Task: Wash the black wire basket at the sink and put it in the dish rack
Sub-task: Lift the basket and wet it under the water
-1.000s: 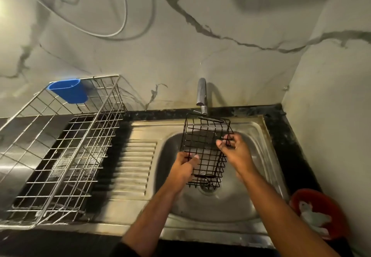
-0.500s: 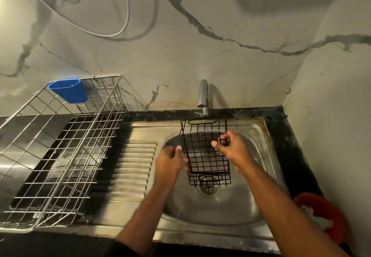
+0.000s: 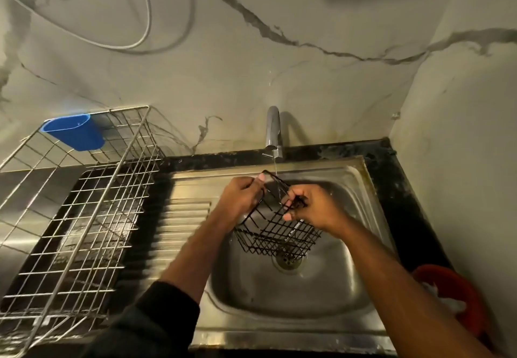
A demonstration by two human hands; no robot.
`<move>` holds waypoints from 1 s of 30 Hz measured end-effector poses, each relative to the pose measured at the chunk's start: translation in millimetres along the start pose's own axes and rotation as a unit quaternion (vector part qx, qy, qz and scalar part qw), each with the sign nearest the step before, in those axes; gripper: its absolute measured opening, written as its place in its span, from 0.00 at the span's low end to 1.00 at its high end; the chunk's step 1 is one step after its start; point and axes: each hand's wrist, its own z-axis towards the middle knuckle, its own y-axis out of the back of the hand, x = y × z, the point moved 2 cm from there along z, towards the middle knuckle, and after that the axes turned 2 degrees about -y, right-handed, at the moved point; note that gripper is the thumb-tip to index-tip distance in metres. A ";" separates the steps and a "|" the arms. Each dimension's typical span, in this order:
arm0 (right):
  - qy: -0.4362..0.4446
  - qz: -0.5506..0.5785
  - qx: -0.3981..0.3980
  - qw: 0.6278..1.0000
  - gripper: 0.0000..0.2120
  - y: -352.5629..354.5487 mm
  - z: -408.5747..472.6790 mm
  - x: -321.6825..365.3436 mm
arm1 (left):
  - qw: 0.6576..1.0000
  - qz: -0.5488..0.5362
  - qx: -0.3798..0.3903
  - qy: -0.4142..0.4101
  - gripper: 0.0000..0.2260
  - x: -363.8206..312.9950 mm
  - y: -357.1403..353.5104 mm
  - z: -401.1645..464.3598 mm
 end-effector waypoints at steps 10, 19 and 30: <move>-0.014 0.103 -0.194 0.975 0.09 7.8 4.8 -10.0 | 0.985 -0.147 -0.056 0.076 0.20 22.2 -22.2 -21.0; -0.067 0.043 -0.224 0.971 0.04 21.0 -52.4 -29.8 | 0.992 -0.111 -0.049 0.043 0.21 12.0 -35.1 -51.1; -0.184 -0.091 -0.334 0.920 0.16 60.4 -182.6 -56.4 | 0.994 0.027 -0.039 -0.094 0.23 -31.5 -100.1 -81.6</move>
